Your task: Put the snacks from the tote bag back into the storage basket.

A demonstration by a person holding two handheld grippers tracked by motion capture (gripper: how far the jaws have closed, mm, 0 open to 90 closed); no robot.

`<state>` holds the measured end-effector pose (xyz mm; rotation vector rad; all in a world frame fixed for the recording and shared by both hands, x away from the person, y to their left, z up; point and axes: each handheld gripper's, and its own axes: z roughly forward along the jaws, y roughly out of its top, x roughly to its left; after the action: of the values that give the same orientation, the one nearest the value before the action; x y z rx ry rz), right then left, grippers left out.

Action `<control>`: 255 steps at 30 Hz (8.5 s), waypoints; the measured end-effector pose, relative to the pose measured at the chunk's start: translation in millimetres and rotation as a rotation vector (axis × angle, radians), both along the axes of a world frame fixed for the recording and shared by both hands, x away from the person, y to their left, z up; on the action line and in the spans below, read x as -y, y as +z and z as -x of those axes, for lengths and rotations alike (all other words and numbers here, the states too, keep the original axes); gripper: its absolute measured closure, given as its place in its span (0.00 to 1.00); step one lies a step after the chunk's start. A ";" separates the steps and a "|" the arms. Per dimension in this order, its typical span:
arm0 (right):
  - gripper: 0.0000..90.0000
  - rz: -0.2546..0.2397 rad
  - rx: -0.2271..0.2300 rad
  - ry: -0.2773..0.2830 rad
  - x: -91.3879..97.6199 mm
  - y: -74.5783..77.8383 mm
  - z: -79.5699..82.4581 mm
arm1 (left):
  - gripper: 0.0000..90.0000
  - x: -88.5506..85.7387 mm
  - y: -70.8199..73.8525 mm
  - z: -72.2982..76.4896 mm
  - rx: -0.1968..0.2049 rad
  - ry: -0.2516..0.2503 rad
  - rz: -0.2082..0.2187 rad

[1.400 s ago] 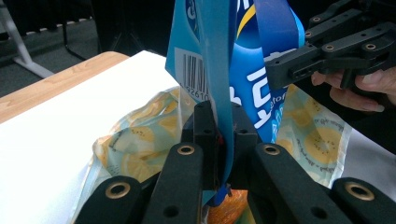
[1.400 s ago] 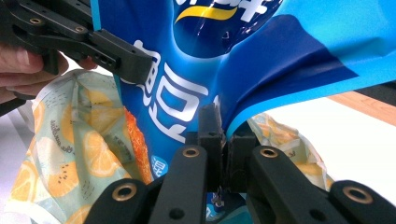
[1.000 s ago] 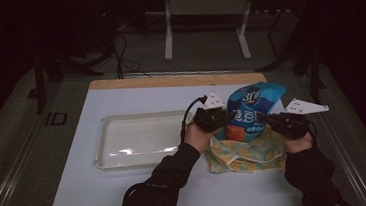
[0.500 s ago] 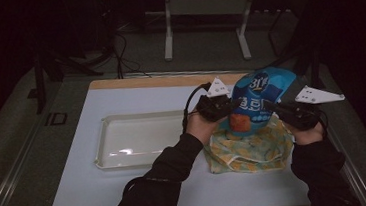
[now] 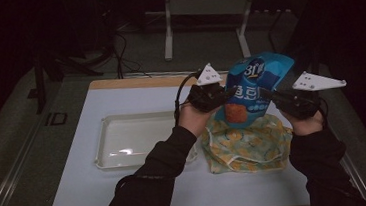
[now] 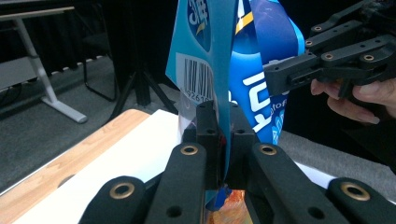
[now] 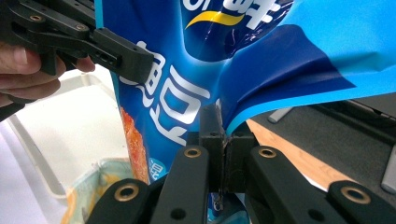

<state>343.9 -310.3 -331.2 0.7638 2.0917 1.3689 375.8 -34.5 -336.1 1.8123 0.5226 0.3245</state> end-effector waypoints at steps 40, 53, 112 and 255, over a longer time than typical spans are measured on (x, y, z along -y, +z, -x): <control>0.99 0.034 0.026 0.165 -106.5 25.8 -8.3 | 0.98 -109.1 23.0 31.2 0.019 0.128 -0.014; 0.99 0.042 0.036 0.219 -146.6 26.2 -7.7 | 0.98 -148.0 23.0 43.9 0.027 0.168 -0.021; 0.99 0.062 -0.127 0.260 -201.1 -103.1 -20.1 | 0.98 -202.2 -113.8 39.7 -0.106 0.168 0.002; 0.16 -0.006 -0.125 -0.050 9.1 -153.1 90.2 | 0.02 -136.3 -169.7 127.2 -0.169 -0.101 -0.004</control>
<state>253.7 -319.3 -484.3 0.9200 2.1489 1.3322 248.6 101.8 -505.7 1.8727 0.5455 0.1031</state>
